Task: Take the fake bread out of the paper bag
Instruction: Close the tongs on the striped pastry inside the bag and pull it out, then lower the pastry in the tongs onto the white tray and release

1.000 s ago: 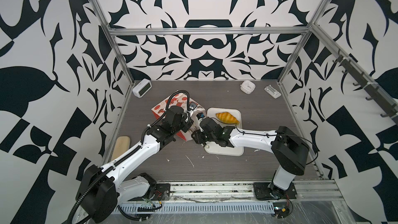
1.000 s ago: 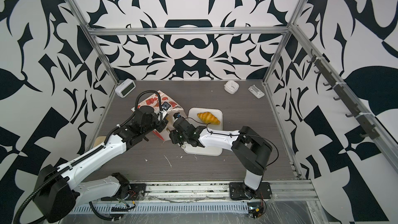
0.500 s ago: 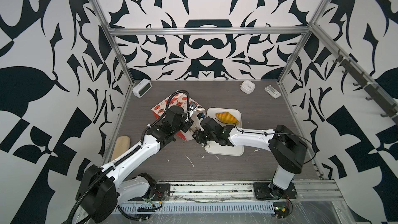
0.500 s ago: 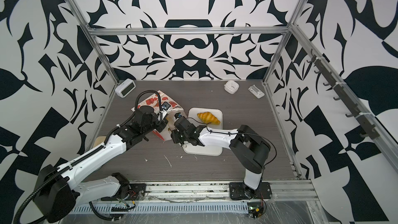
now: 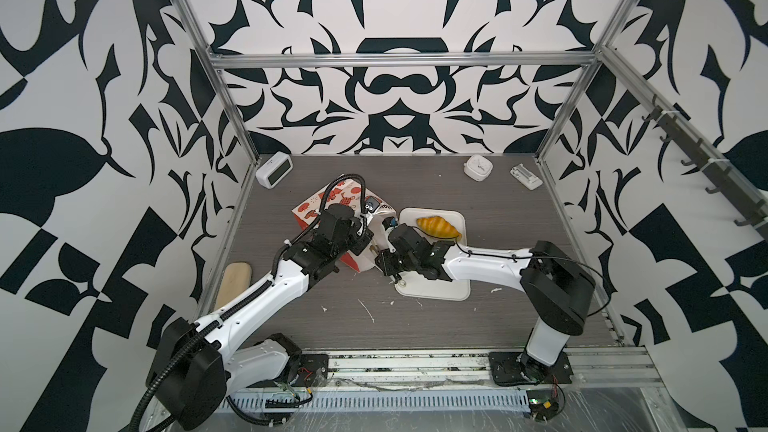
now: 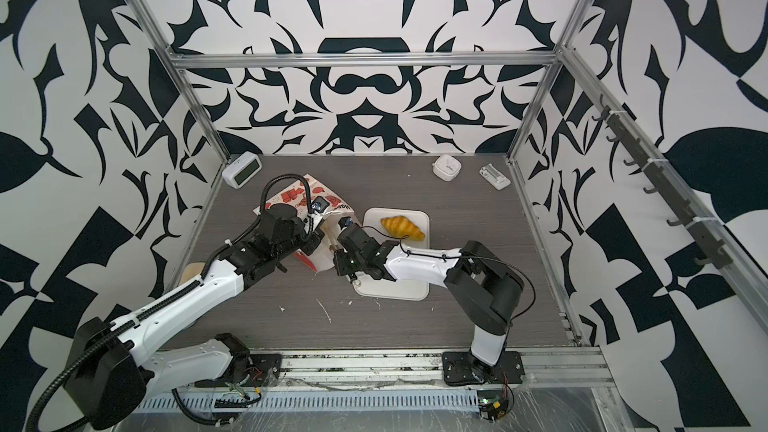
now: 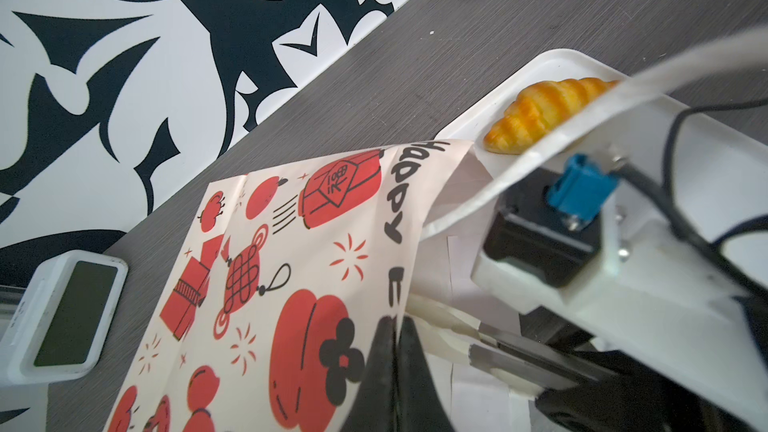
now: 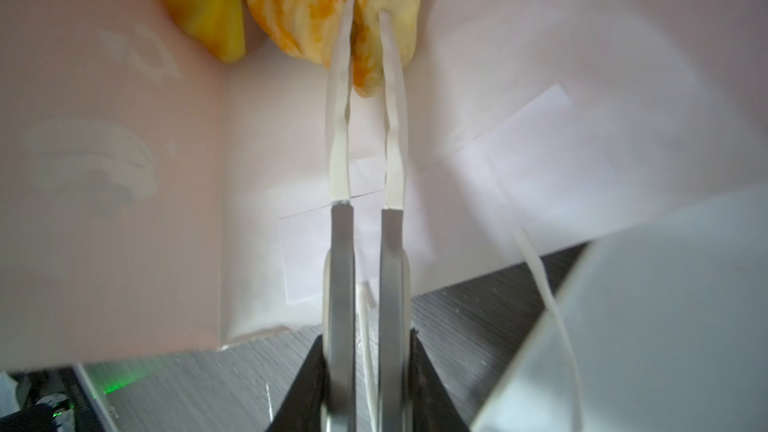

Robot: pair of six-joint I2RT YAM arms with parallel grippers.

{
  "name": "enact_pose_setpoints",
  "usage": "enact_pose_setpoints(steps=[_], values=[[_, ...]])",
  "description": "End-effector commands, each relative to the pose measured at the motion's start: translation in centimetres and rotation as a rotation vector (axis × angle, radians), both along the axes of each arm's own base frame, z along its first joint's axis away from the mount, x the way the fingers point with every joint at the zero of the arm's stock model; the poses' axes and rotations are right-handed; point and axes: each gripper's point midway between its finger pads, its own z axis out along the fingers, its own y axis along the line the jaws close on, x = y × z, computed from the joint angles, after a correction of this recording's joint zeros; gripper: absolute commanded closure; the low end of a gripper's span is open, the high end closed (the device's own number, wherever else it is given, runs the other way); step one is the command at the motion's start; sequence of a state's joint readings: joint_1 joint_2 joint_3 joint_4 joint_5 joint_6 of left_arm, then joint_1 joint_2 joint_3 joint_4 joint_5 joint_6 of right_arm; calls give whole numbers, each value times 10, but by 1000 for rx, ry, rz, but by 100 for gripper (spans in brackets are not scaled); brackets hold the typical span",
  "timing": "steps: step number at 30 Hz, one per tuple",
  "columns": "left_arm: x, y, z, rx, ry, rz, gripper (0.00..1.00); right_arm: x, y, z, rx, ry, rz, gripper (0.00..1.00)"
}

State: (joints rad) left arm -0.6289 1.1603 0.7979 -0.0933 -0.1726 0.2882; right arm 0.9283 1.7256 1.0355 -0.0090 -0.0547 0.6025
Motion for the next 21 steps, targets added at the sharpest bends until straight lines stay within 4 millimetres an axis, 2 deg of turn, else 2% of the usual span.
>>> enact_pose_setpoints(steps=[1, 13, 21], values=[[1, 1, -1, 0, -8, 10, 94, 3, -13, 44, 66, -77, -36, 76], [5, 1, 0, -4, -16, 28, 94, -36, -83, 60, -12, -64, -68, 76], [6, 2, -1, -2, -16, 37, 94, -62, -132, 71, -7, -60, -152, 76]])
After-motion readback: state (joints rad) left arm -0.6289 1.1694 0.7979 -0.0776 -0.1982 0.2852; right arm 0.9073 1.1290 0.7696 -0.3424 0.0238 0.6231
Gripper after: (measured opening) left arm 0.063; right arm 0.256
